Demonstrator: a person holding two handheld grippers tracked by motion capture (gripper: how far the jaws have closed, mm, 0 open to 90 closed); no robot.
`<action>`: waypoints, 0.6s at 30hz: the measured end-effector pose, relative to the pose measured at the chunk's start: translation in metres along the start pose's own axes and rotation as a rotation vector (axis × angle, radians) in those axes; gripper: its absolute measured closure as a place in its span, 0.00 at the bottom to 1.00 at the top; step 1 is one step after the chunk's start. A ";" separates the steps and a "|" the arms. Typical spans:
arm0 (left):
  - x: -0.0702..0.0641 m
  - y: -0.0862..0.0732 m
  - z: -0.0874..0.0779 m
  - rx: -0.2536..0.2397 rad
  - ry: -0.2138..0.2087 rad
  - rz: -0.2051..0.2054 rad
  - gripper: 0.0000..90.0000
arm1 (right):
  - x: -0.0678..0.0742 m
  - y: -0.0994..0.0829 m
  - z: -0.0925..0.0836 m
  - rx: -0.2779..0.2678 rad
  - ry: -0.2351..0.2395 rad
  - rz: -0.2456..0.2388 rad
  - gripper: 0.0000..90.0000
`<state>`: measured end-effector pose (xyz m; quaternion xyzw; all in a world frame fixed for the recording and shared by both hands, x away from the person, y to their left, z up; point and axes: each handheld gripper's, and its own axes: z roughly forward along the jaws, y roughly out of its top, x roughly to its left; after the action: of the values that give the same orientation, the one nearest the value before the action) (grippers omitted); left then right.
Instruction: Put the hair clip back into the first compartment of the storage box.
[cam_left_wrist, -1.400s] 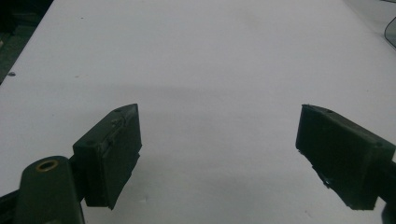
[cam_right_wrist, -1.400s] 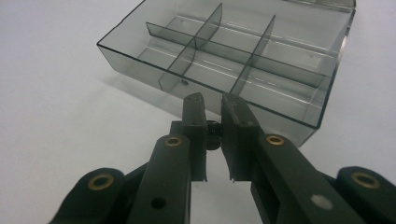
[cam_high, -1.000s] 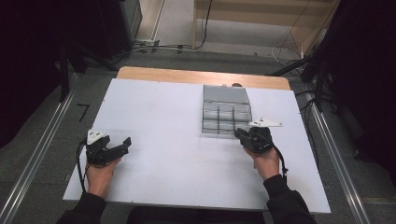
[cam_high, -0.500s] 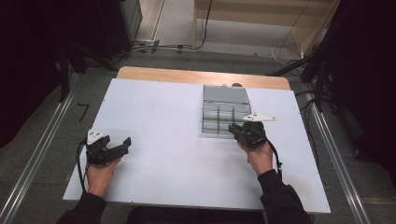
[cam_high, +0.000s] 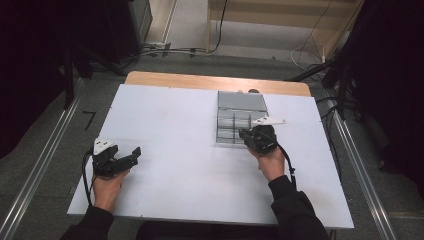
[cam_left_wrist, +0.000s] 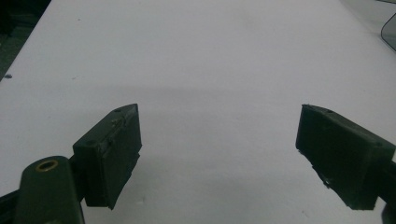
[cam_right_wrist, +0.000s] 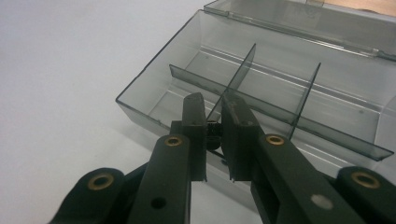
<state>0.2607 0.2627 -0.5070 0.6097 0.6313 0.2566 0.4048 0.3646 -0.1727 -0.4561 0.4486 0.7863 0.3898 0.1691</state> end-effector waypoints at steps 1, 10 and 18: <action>0.000 0.000 0.000 0.000 0.000 0.000 0.17 | 0.000 0.001 0.001 0.001 -0.001 0.001 0.86; -0.001 0.000 0.000 0.000 -0.001 0.001 0.17 | 0.005 0.015 0.012 -0.009 -0.012 0.004 0.86; 0.000 0.000 -0.001 -0.003 -0.003 -0.003 0.17 | 0.007 0.027 0.025 -0.008 -0.020 0.008 0.86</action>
<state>0.2603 0.2629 -0.5065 0.6086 0.6311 0.2562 0.4070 0.3913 -0.1472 -0.4507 0.4548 0.7811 0.3893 0.1772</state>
